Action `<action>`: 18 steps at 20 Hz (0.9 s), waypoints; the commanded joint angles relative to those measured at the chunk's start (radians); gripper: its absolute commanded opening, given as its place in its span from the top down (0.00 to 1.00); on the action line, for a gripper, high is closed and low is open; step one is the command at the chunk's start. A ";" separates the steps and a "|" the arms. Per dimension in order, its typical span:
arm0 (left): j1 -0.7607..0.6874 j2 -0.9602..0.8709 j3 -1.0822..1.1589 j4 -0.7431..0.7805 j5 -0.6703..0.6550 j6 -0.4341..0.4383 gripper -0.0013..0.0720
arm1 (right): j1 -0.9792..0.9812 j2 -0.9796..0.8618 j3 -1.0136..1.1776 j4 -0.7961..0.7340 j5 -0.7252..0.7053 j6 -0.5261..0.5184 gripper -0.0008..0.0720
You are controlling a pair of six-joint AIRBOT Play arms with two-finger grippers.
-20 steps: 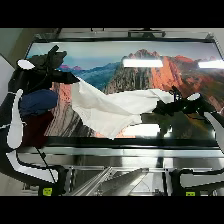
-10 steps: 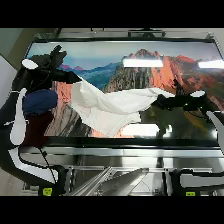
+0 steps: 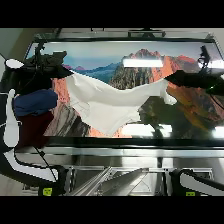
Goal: Fold the shirts.
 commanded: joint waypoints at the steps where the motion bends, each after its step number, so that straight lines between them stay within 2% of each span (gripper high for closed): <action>1: 0.035 0.006 0.001 -0.017 -0.046 -0.022 0.95 | -0.061 0.061 0.031 0.003 -0.003 0.008 0.96; 3: 0.035 0.016 0.001 -0.049 -0.089 -0.024 0.95 | -0.077 0.092 0.031 0.004 -0.002 0.007 0.96; 8: 0.050 0.162 0.006 -0.324 -0.132 0.037 0.95 | -0.100 0.214 0.089 0.005 -0.035 -0.005 0.96; 12: 0.090 0.328 0.186 -0.428 -0.266 0.035 0.95 | -0.117 0.369 0.195 0.003 -0.079 -0.016 0.96; 16: 0.199 0.508 0.459 -0.548 -0.216 0.030 0.95 | -0.148 0.581 0.308 -0.001 -0.198 -0.042 0.96; 18: 0.297 0.580 0.560 -0.566 -0.156 -0.012 0.95 | -0.166 0.666 0.357 -0.028 -0.258 -0.042 0.96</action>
